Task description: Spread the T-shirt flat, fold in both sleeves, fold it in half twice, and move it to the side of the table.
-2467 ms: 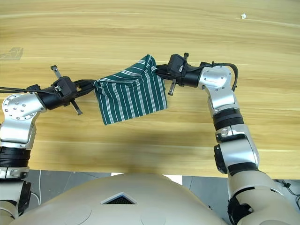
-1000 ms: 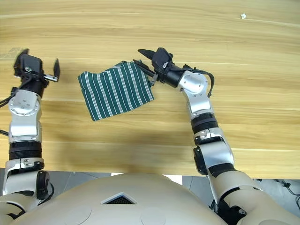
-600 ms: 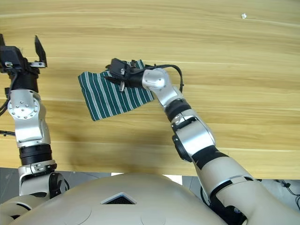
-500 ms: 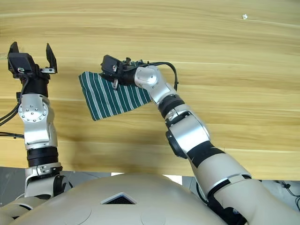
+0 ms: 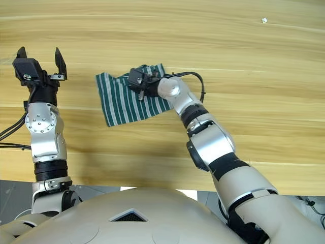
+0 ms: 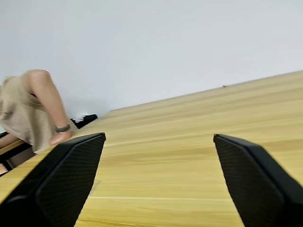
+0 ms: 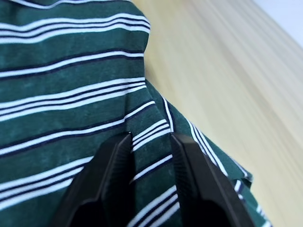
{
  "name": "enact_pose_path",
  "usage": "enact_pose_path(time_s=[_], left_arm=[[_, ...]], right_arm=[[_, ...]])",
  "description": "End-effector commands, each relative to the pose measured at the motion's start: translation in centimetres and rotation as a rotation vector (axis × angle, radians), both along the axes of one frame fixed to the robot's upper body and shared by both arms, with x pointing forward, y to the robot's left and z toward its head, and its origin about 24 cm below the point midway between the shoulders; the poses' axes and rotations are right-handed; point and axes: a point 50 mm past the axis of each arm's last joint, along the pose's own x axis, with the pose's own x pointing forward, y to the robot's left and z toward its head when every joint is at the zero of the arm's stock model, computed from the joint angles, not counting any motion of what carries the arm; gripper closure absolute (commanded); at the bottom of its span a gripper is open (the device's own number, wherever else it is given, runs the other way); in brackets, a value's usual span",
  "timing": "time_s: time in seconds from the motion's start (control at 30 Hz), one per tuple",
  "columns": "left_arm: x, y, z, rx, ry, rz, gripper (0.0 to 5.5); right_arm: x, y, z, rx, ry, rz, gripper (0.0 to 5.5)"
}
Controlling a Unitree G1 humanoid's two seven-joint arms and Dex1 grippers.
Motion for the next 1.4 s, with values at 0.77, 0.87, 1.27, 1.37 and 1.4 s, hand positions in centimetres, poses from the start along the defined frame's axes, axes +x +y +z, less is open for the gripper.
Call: enact_pose_path(time_s=[0.77, 0.87, 1.27, 1.37, 1.4], left_arm=[[-2.1, -1.8, -0.5, -0.025, 0.016, 0.05, 1.26], [-1.9, -2.6, -0.5, -0.028, 0.005, 0.018, 1.26], [0.7, -9.2, 1.1, -0.022, -0.131, -0.197, 1.26], [-0.6, -9.8, -1.3, 0.084, -0.13, -0.178, 1.26], [-0.9, -9.8, -1.7, 0.094, -0.129, -0.182, 1.26]], right_arm=[[-8.8, -35.0, 2.0, 0.083, -0.408, -1.863, 3.98], [-5.8, -34.0, 8.1, 0.161, -0.806, -1.751, 3.98], [-3.5, -10.0, 8.7, 0.734, -0.849, -0.871, 3.98], [-4.7, -8.8, 5.6, 0.735, -0.7, -0.826, 3.98], [-4.8, -8.9, 5.1, 0.734, -0.674, -0.829, 3.98]])
